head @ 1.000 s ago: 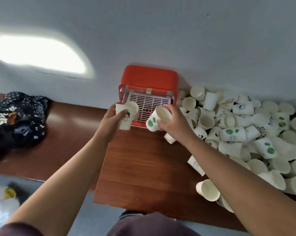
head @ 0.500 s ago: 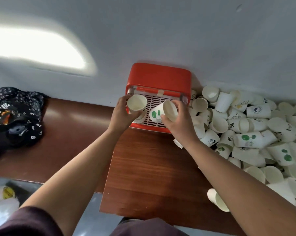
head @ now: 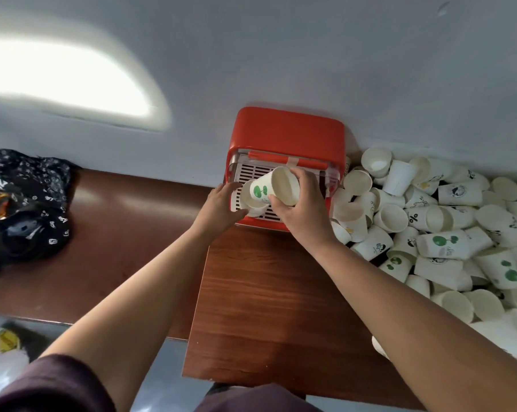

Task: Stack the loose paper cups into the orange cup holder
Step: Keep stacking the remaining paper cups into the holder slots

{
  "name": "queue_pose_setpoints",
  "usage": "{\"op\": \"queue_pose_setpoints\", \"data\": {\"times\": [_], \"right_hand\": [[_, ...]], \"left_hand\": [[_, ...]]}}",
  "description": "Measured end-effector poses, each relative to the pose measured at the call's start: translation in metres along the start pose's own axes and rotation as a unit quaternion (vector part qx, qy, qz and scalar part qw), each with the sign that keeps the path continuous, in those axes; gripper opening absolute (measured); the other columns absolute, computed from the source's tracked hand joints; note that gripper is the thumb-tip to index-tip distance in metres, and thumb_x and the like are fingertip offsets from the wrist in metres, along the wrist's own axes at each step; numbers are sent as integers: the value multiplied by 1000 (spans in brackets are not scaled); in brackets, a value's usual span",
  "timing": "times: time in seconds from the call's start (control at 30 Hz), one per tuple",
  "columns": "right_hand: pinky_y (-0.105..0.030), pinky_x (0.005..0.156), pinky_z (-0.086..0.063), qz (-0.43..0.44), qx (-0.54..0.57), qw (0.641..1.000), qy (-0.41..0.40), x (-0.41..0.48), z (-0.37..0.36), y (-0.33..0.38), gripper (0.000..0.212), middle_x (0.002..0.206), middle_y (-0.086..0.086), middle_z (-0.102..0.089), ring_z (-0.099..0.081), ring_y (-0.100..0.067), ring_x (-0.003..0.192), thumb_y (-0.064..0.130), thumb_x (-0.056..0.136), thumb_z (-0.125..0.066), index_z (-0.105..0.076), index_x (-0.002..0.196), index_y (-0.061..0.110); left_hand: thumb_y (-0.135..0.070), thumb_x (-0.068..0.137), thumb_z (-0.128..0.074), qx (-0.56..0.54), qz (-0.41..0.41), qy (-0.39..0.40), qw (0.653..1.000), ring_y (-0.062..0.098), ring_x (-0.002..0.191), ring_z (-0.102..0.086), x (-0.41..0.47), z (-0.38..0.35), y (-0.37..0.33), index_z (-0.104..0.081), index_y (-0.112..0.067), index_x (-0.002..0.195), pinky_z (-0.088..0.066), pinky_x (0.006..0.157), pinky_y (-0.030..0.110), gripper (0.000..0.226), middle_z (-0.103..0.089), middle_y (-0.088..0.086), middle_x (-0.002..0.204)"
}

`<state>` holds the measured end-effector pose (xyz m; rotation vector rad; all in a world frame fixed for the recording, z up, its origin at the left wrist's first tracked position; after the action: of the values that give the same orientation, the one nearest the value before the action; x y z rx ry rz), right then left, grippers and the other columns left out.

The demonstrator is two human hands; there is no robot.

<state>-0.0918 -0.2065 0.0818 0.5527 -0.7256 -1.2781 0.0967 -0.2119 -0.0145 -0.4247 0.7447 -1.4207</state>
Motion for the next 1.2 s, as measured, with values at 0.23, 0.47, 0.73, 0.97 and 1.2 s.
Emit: {"op": "queue_pose_setpoints", "data": {"times": [0.23,0.47,0.73,0.97,1.2], "right_hand": [[-33,104,-45,45,-87,991,96,6,-46,9,76,139,-2,-50,-47,-18,128,30,82,-77,-36,145,21],[-35,97,-54,-43,-42,996,69,13,-56,-3,78,142,3,-52,-54,-18,125,32,83,-77,-33,147,29],[-33,105,-43,-65,-22,992,102,-1,-70,-11,79,151,-1,-42,-44,-19,136,36,89,-70,-25,152,26],[-35,101,-48,-128,-8,987,100,-2,-79,-33,72,140,-2,-52,-50,-20,127,28,81,-80,-41,141,19],[-24,93,-37,-165,-21,979,120,6,-88,-35,68,139,-3,-54,-50,-22,127,22,81,-80,-45,140,17]], "left_hand": [[-26,99,-54,-192,57,12,980,8,117,-58,-10,-1,15,-55,-23,137,-47,103,34,38,-64,-7,129],[-52,103,-39,-304,83,44,948,8,122,-57,-11,-11,18,-52,-26,140,-45,108,38,48,-62,-9,130],[-57,97,-50,-299,53,46,952,6,120,-59,-1,-12,18,-45,-36,145,-47,105,33,52,-62,-10,131],[-41,101,-51,-210,2,52,976,2,114,-59,0,-10,15,-50,-36,141,-48,98,28,40,-60,-10,135],[-29,103,-48,-157,52,17,986,19,119,-60,6,-2,21,-53,-31,142,-45,92,27,39,-62,2,134]]}}
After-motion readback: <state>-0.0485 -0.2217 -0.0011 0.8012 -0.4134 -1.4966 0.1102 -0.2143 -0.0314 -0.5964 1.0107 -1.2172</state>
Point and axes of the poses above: each hand's wrist, its own x-axis towards the middle knuckle, its own z-axis out of the back of the hand, y = z × x, the point moved 10 cm from there along x, towards the middle knuckle
